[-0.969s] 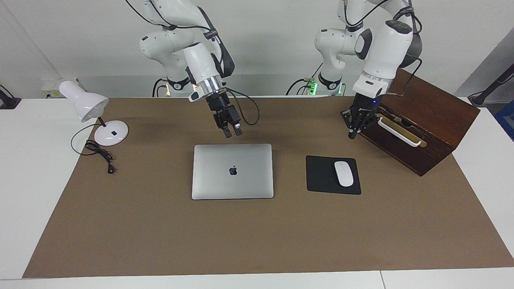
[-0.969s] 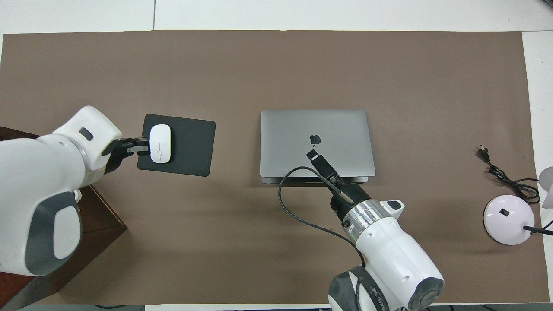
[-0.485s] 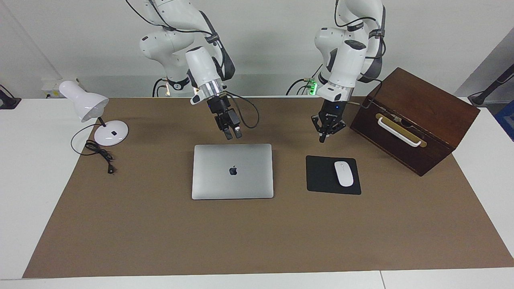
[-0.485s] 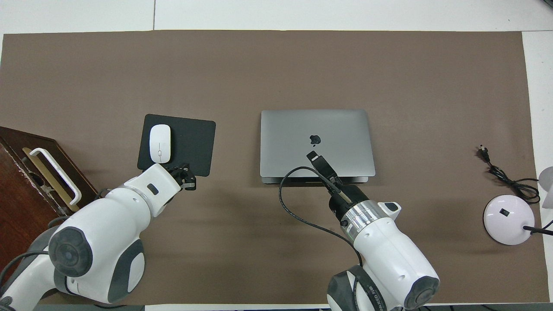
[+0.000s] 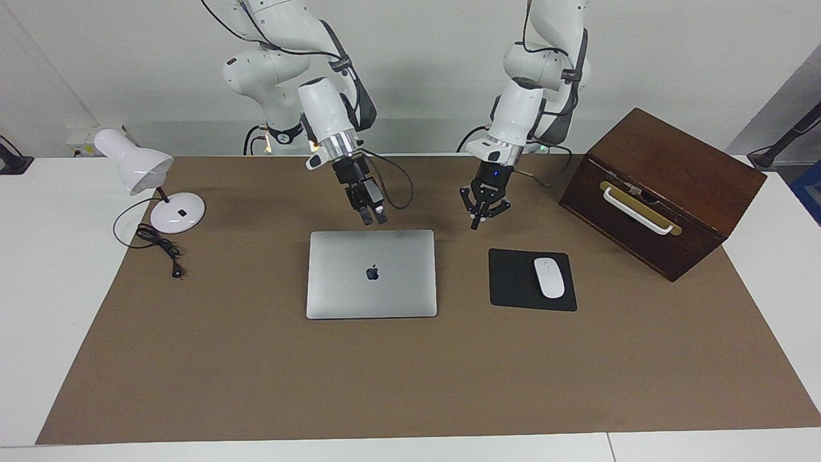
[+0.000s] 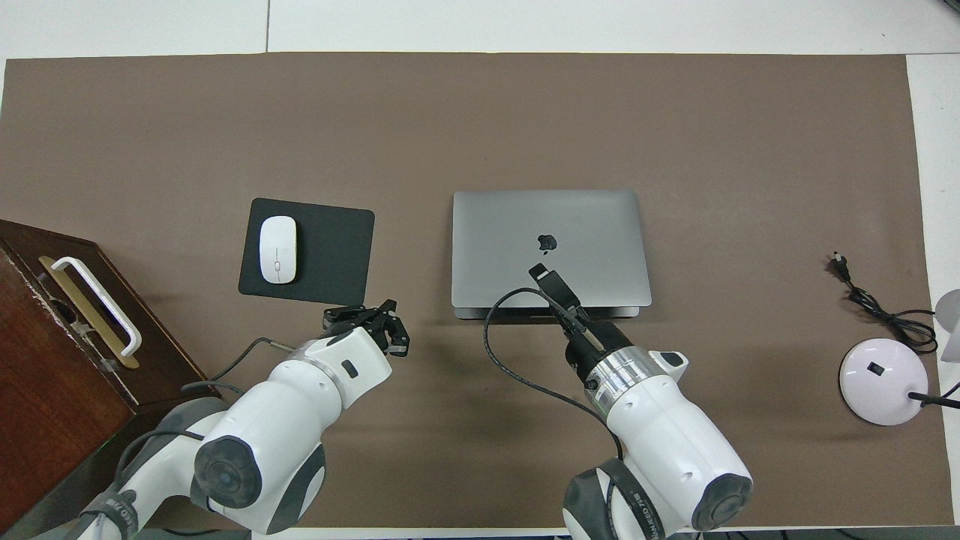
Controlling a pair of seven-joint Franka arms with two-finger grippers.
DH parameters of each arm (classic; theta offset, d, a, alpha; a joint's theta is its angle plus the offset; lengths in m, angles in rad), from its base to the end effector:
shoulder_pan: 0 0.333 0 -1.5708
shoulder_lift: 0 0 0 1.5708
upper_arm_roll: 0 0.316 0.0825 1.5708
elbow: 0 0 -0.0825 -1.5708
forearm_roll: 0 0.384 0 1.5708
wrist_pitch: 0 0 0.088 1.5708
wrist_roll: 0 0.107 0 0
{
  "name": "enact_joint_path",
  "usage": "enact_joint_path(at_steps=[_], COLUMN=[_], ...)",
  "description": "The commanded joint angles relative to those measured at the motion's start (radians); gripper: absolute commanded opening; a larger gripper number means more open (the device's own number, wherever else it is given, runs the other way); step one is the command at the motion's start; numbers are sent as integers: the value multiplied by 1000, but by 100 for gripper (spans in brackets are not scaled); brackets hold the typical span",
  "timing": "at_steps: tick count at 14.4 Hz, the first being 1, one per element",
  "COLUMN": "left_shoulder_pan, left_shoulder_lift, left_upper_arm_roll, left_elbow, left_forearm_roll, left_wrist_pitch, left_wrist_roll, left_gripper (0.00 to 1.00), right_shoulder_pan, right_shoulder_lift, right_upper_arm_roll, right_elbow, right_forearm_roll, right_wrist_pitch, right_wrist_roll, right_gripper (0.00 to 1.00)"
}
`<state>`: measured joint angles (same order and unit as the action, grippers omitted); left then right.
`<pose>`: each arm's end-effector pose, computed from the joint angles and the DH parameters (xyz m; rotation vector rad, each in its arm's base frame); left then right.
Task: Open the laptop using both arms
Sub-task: 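Move the left gripper past the mouse pad toward the laptop front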
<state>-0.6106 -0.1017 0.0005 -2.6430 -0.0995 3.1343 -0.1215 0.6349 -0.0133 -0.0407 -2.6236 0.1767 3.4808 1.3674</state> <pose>0.3880 -0.2607 0.3457 2.7445 -0.5411 0.7815 0.4102 0.2520 0.3582 -2.0773 1.0911 -0.5854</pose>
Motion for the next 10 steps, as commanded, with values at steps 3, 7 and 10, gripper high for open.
enact_joint_path(at_steps=[3, 7, 10], left_shoulder_pan=[-98, -140, -133], left_shoulder_lift=[152, 269, 280], left_upper_arm_roll=[19, 19, 19], left_elbow=[-5, 8, 35], left_forearm_roll=[-17, -16, -16], left_wrist_pitch=[237, 369, 369], left_wrist_roll=[17, 16, 13], left_gripper=[0, 0, 0], right_shoulder_pan=[23, 31, 65], right_shoulder_lift=[44, 44, 47], right_upper_arm_roll=[-4, -4, -4], right_elbow=[37, 11, -3], right_forearm_roll=[20, 21, 21], right_wrist_pitch=[26, 23, 20], right_wrist_roll=[38, 65, 96], right_gripper=[100, 100, 100])
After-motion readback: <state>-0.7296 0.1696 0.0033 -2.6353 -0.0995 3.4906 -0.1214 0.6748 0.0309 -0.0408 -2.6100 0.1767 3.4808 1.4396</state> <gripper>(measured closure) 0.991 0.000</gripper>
